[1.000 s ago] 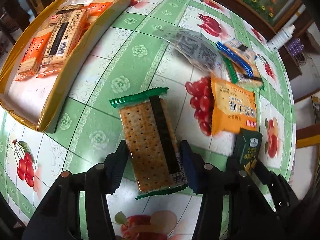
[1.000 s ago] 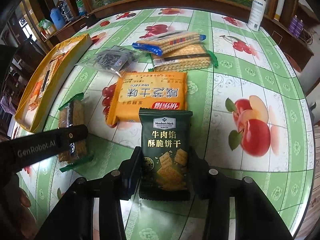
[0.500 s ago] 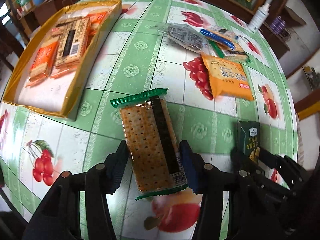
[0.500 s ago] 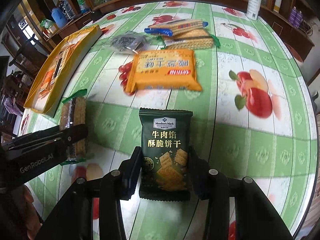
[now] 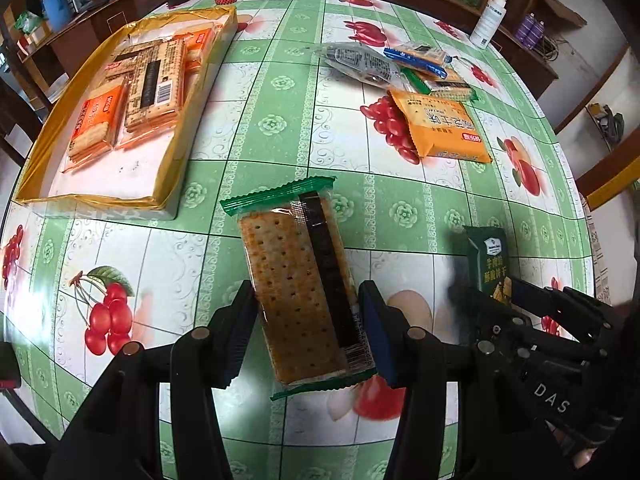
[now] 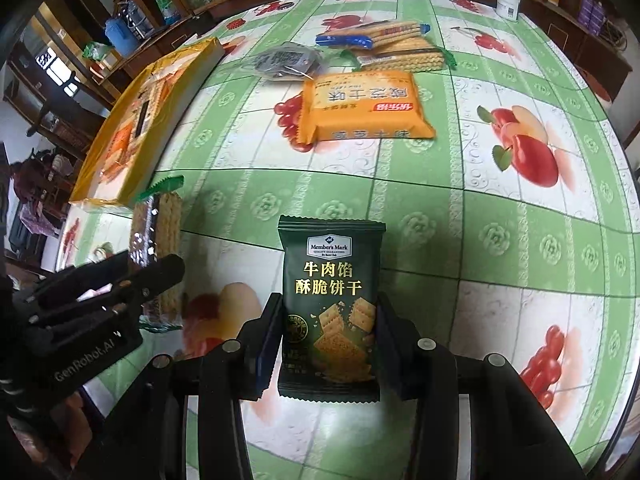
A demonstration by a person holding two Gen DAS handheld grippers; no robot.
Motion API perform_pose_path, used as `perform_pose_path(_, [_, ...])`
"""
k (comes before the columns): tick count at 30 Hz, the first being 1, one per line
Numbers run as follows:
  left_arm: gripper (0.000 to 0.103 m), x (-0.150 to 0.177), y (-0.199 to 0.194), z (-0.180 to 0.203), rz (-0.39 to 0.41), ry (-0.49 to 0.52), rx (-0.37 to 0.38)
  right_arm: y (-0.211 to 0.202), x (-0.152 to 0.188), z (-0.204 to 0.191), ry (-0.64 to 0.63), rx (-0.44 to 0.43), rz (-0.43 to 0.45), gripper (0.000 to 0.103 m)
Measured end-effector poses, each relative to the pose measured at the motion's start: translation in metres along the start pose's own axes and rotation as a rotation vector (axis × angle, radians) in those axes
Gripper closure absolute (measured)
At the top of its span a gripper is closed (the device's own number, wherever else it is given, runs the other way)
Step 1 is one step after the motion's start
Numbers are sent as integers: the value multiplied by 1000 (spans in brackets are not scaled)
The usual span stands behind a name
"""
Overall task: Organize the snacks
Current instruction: 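Lift both held packs and carry them toward the white tray, then lower both packs into the white tray and open both tools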
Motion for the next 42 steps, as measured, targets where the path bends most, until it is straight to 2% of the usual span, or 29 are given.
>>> perform_pose_path(14, [53,-8,-20,-18,40,12,32,-6,-12,-38,17,-55,4,58])
perform_pose_path(21, [53,-22,-31,-39,56,-29,50,-4,-24,-65,14,-95,0,58])
perform_pose_path(27, [53,-50,-43,-84,95,-97,23,-3,-53,-104,-3,-156,22,58])
perform_pose_path(33, [53,-89,-49,-153,145,-171,-43,9,-93,-159,-52,-209,57,58])
perform_pose_path(38, [53,-107,-37,-206,148,-206,-114,29,-118,-201,-77,-248,69,58])
perform_pose_path(42, [53,-115,-21,-226,138,-209,-144,51,-131,-229,-84,-265,75,58])
Point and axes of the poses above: each gripper's, at about its wrist camera, not at the fingertips, and y roughly the way its jaws point, z to its right, x to its underside, the point moved 9 cm from there along y, roughly the way its jaws point, and after that the axes turned 10 degrees about z, right-handed, at the moved point
